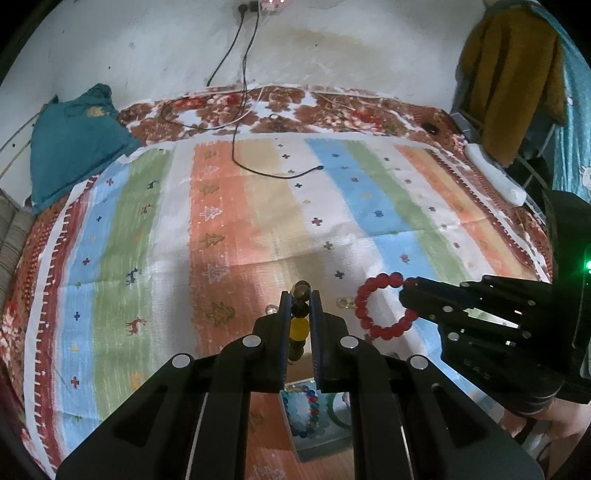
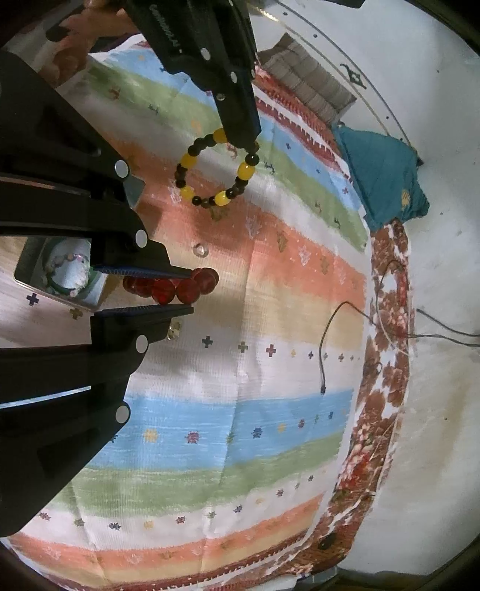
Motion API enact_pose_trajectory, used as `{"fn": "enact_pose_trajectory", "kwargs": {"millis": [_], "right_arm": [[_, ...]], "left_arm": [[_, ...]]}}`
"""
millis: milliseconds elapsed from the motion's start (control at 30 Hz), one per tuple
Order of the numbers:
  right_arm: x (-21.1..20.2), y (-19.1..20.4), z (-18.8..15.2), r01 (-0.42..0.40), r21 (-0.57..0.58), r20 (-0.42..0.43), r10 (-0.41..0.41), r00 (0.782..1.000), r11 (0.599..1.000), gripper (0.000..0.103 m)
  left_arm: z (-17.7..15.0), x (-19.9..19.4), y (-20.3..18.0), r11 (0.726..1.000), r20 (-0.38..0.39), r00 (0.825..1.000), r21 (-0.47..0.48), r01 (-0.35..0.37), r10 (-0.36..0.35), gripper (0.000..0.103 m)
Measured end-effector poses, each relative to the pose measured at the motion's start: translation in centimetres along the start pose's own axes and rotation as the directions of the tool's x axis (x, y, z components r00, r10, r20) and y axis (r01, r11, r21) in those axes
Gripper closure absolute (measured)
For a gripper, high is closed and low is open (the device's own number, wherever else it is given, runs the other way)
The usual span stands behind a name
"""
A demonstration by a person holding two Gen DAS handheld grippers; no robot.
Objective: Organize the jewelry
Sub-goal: 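Lift and carry both bracelets with both tools over the tin, then open both tools to drop the two bracelets into the tin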
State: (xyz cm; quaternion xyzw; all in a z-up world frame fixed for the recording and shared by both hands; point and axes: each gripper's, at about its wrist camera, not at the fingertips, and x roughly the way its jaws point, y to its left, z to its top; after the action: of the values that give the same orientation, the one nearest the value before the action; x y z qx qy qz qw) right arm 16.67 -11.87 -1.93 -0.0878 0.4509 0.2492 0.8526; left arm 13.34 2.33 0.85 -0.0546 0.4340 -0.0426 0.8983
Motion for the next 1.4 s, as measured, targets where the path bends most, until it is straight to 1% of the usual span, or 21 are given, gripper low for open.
{"fn": "enact_pose_trajectory", "kwargs": {"millis": [200,400,700,1133,1400], "right_arm": [[-0.9,0.6,-1.0,0.004,-0.019,0.007,-0.004,1.000,1.000,0.089],[-2.1,1.1,-2.3,-0.013,-0.034,0.020,0.013,1.000,0.999,0.089],[-3.8,1.9,-4.1,-0.029,-0.058,0.034,0.031,0.999,0.998,0.089],[-4.4,2.5,-6.1,-0.040,-0.062,0.024,0.041,0.999,0.997,0.089],[-4.6,2.5,-6.5,-0.046,-0.062,0.012,0.047,0.999,0.997,0.089]], "left_arm": [[-1.0,-0.9,-0.9,1.000,0.011,1.000,0.024,0.005,-0.005,0.094],[-2.0,-2.2,-1.4,0.999,0.034,0.999,0.037,0.019,-0.021,0.094],[-3.8,-3.0,-2.4,0.998,0.036,0.999,0.063,0.026,-0.028,0.094],[-5.6,-4.1,-2.9,0.997,0.046,0.999,0.079,0.026,-0.029,0.094],[-6.3,-4.3,-3.1,0.996,0.046,0.999,0.082,0.025,-0.028,0.094]]}}
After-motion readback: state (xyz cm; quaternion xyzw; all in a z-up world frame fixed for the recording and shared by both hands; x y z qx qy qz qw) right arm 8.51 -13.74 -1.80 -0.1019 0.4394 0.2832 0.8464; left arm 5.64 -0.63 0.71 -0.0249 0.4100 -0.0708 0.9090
